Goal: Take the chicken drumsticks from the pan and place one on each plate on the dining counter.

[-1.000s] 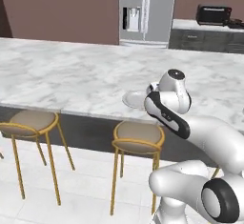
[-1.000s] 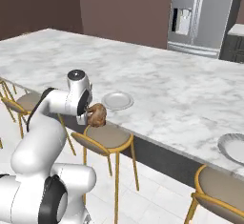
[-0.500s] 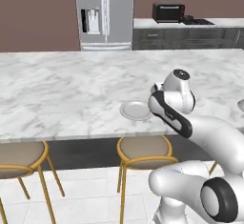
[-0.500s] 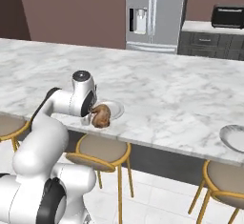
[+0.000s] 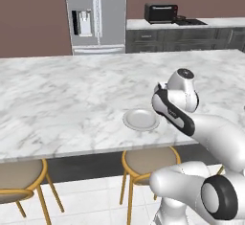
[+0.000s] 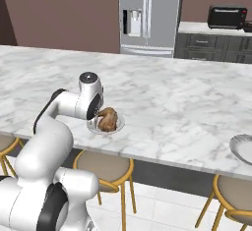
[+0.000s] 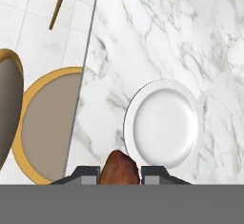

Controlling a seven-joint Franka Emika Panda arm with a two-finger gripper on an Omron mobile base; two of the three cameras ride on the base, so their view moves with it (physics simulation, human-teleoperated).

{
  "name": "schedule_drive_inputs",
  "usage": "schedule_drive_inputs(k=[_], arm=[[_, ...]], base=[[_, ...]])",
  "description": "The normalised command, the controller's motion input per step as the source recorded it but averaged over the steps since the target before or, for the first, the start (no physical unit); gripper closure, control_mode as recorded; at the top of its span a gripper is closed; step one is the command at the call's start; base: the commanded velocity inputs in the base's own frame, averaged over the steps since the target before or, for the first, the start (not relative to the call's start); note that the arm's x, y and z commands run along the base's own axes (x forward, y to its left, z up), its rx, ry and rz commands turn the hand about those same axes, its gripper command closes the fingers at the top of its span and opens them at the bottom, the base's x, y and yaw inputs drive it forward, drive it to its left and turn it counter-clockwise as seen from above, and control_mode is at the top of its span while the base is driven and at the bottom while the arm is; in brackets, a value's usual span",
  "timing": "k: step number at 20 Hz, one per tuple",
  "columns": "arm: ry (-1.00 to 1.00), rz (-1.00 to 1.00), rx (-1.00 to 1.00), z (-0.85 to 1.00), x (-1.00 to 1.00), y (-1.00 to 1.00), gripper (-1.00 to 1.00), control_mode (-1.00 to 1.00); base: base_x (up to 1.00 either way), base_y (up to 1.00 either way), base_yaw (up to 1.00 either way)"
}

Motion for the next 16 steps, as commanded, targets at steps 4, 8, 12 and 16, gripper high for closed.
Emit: schedule_drive_inputs(k=[4,8,12,16], arm=[[0.00,0.00,0.00,0.00,0.00,0.00,1.00,1.00],[0.00,-0.08,-0.02,-0.12,0.49,0.19,1.00,-1.00],[0.00,-0.02,0.00,-0.10,0.66,0.20,1.00,-1.00],[0.08,-0.01,-0.01,-0.14,0.68,0.21,1.00,-1.00]], base=[[0.39,0.37,-0.14],[0.00,0.00,0.00],[0.00,0.00,0.00],[0.00,0.00,0.00]])
